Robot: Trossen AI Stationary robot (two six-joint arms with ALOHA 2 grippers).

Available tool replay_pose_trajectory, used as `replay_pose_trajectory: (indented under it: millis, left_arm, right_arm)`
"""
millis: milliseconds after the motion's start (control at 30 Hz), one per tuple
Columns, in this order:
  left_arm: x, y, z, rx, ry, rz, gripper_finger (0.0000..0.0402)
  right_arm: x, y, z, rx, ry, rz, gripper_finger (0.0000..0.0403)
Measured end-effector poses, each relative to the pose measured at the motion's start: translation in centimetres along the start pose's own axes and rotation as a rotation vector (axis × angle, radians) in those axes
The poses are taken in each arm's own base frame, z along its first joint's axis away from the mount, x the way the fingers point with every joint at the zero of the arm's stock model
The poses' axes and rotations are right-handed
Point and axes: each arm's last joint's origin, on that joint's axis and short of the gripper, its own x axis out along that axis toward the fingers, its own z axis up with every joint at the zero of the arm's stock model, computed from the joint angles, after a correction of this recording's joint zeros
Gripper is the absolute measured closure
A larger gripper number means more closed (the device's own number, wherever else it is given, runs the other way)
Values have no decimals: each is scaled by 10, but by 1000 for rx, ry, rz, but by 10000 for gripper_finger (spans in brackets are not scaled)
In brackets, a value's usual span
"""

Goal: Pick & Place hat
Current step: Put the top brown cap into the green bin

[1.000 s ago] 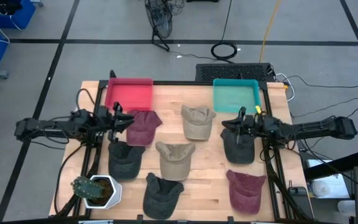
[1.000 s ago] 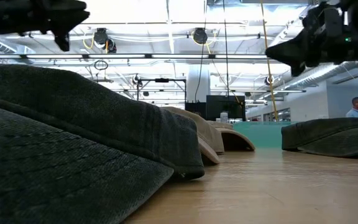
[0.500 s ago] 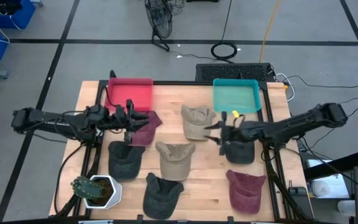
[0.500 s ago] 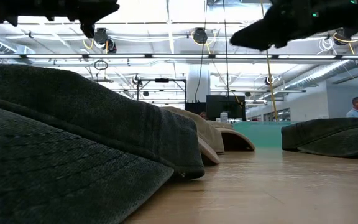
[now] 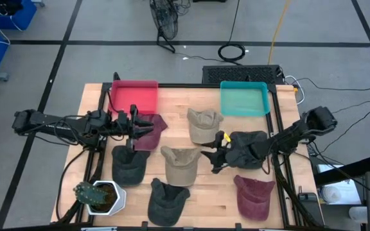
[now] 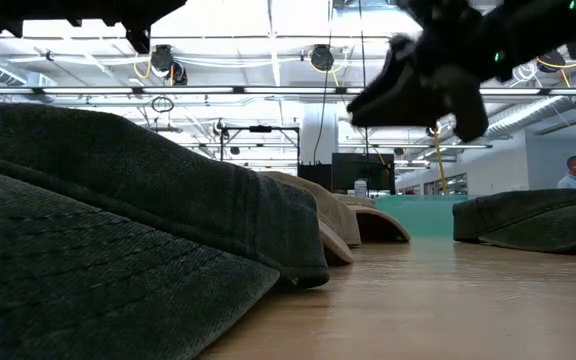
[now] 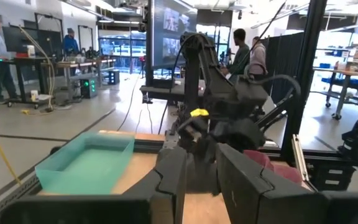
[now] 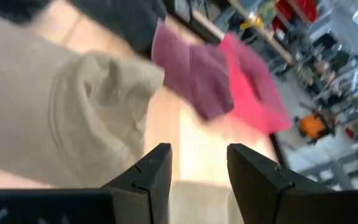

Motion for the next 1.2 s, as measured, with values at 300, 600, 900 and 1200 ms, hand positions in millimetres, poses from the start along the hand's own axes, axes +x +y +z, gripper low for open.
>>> replay_pose_trajectory:
  millis: [300, 600, 900, 1200]
  left_arm:
    - [0, 0, 0, 19, 1, 0, 311]
    - [0, 0, 0, 50, 1, 2, 311]
    - [0, 0, 0, 46, 0, 2, 311]
    - [0, 0, -2, 47, 22, 3, 311]
  right_arm:
    - [14, 7, -23, 57, 150, 50, 259]
    - [17, 12, -31, 83, 200, 45, 257]
    - [34, 27, -51, -43, 301, -161, 181]
    - [43, 26, -57, -36, 306, -147, 147]
